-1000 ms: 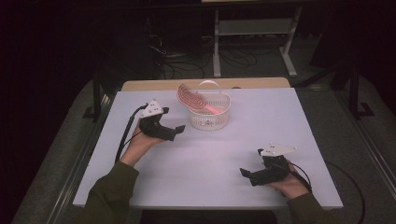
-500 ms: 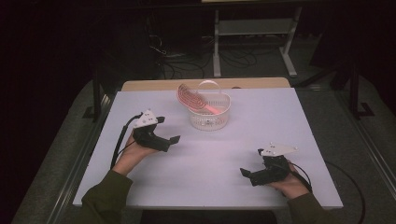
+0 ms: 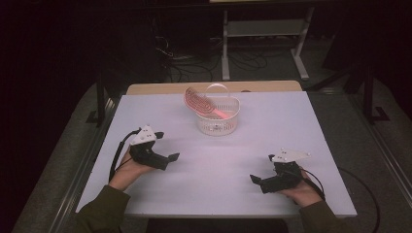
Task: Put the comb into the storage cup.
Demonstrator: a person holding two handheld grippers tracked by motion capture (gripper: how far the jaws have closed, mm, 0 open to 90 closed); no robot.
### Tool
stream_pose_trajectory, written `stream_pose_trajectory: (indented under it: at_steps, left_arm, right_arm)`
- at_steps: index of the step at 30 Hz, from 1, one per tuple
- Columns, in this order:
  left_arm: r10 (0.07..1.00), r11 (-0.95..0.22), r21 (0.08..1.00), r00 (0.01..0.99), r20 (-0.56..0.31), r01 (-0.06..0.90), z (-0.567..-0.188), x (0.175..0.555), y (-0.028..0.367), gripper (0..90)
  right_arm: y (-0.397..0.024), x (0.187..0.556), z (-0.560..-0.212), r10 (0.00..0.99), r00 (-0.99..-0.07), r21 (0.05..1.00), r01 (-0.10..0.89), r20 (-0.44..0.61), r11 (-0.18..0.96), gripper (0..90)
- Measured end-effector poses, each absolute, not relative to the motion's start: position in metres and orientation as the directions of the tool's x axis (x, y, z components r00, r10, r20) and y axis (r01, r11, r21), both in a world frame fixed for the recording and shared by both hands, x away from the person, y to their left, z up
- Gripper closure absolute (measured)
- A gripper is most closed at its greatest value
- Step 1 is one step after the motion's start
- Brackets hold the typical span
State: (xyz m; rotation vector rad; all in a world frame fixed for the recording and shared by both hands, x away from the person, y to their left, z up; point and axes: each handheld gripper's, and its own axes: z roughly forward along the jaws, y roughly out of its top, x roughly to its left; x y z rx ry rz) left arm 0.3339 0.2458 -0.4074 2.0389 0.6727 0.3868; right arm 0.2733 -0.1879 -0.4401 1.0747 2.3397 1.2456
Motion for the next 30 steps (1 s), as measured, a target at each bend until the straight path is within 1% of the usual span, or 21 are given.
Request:
stream_pose_trajectory:
  at_steps: [19,26,30]
  left_arm:
    - [0.59,-0.437,0.83,0.807,-0.027,0.347,-0.427,0.301,0.26,0.0]
    - [0.586,-0.453,0.822,0.81,-0.017,0.345,-0.433,0.295,0.26,0.0]
    - [0.577,-0.481,0.807,0.816,-0.001,0.341,-0.436,0.294,0.258,0.0]
  right_arm:
    - [-0.188,0.273,-0.44,0.723,-0.685,0.803,0.479,0.09,0.354,0.0]
    - [-0.188,0.273,-0.44,0.724,-0.684,0.802,0.481,0.091,0.354,0.0]
    - [-0.188,0.273,-0.44,0.724,-0.684,0.802,0.482,0.091,0.354,0.0]
